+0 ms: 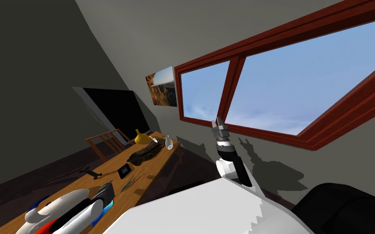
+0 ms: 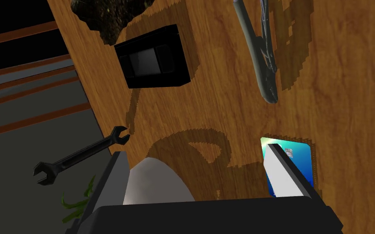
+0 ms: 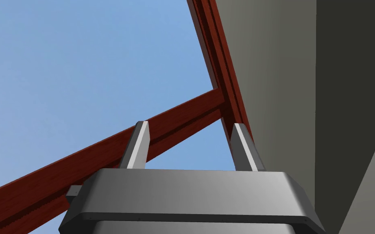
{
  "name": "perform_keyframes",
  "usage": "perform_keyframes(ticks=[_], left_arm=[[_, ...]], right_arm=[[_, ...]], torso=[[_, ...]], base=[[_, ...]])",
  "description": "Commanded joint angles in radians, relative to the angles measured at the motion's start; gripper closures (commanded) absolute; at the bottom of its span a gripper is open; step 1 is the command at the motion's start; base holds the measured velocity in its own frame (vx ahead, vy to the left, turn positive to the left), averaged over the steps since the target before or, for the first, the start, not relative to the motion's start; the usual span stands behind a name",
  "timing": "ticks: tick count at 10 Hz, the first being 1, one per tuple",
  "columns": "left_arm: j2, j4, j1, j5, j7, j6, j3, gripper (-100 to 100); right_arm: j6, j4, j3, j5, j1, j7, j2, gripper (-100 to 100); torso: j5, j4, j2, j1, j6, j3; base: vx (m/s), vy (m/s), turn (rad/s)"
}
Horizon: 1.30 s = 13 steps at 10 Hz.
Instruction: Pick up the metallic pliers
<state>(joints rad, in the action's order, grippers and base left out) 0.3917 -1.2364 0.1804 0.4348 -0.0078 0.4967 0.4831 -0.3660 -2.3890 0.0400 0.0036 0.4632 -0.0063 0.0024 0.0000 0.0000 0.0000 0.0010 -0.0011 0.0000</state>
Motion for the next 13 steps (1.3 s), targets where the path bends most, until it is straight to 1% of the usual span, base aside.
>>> perform_keyframes(ticks=[1, 2, 3, 4, 5, 6, 7, 8, 9, 10, 11, 12, 13], left_arm=[[0.015, 0.050, -0.018, 0.033, 0.005, 0.050, 0.024, -100], [0.015, 0.061, -0.018, 0.033, 0.005, 0.066, 0.024, -100], [0.027, 0.097, -0.035, 0.058, 0.010, 0.098, 0.044, -100], [0.027, 0.107, -0.035, 0.058, 0.010, 0.117, 0.044, -100], [0.039, 0.153, -0.050, 0.084, 0.015, 0.144, 0.064, -100], [0.039, 0.153, -0.050, 0.084, 0.015, 0.167, 0.064, -100], [0.051, 0.196, -0.065, 0.109, 0.020, 0.195, 0.083, -100], [0.051, 0.196, -0.065, 0.109, 0.020, 0.216, 0.083, -100], [0.051, 0.196, -0.065, 0.109, 0.020, 0.216, 0.083, -100], [0.063, 0.237, -0.080, 0.134, 0.025, 0.257, 0.100, -100], [0.063, 0.237, -0.080, 0.134, 0.025, 0.263, 0.100, -100], [0.076, 0.276, -0.093, 0.157, 0.029, 0.301, 0.117, -100], [0.076, 0.276, -0.093, 0.157, 0.029, 0.309, 0.117, -100]], right_arm=[[0.000, 0.000, 0.000, 0.000, 0.000, 0.000, 0.000, 0], [0.000, 0.000, 0.000, 0.000, 0.000, 0.000, 0.000, 0], [0.000, 0.000, 0.000, 0.000, 0.000, 0.000, 0.000, 0], [0.000, 0.000, 0.000, 0.000, 0.000, 0.000, 0.000, 0], [0.000, 0.000, 0.000, 0.000, 0.000, 0.000, 0.000, 0], [0.000, 0.000, 0.000, 0.000, 0.000, 0.000, 0.000, 0], [0.000, 0.000, 0.000, 0.000, 0.000, 0.000, 0.000, 0], [0.000, 0.000, 0.000, 0.000, 0.000, 0.000, 0.000, 0], [0.000, 0.000, 0.000, 0.000, 0.000, 0.000, 0.000, 0], [0.000, 0.000, 0.000, 0.000, 0.000, 0.000, 0.000, 0], [0.000, 0.000, 0.000, 0.000, 0.000, 0.000, 0.000, 0], [0.000, 0.000, 0.000, 0.000, 0.000, 0.000, 0.000, 0], [0.000, 0.000, 0.000, 0.000, 0.000, 0.000, 0.000, 0]], torso=[[0.000, 0.000, 0.000, 0.000, 0.000, 0.000], [0.000, 0.000, 0.000, 0.000, 0.001, 0.000], [0.000, 0.000, 0.000, 0.000, 0.000, 0.000], [0.000, 0.000, 0.000, 0.000, 0.000, 0.000], [0.000, 0.000, 0.000, 0.000, 0.000, 0.000], [0.000, 0.000, 0.000, 0.001, 0.000, 0.000], [0.000, 0.000, 0.000, 0.001, 0.000, 0.000], [0.000, 0.000, 0.000, 0.001, 0.000, 0.000], [0.000, 0.000, 0.000, 0.001, 0.000, 0.000], [0.000, 0.000, 0.001, 0.000, 0.000, 0.000], [0.000, 0.000, 0.001, 0.000, 0.000, 0.000], [0.000, 0.000, 0.001, 0.000, 0.000, 0.000], [0.000, 0.000, 0.000, 0.001, 0.000, 0.000]], base=[[0.016, 0.014, -0.178], [0.014, 0.020, -0.073], [0.015, 0.018, -0.130], [0.014, 0.020, -0.082], [0.013, 0.027, -0.157], [0.010, 0.029, -0.079], [0.014, 0.028, -0.131], [0.011, 0.028, -0.070], [0.003, 0.015, 0.009], [0.004, 0.018, -0.129], [0.007, 0.026, -0.089], [0.008, 0.036, -0.111], [0.008, 0.034, -0.078]])
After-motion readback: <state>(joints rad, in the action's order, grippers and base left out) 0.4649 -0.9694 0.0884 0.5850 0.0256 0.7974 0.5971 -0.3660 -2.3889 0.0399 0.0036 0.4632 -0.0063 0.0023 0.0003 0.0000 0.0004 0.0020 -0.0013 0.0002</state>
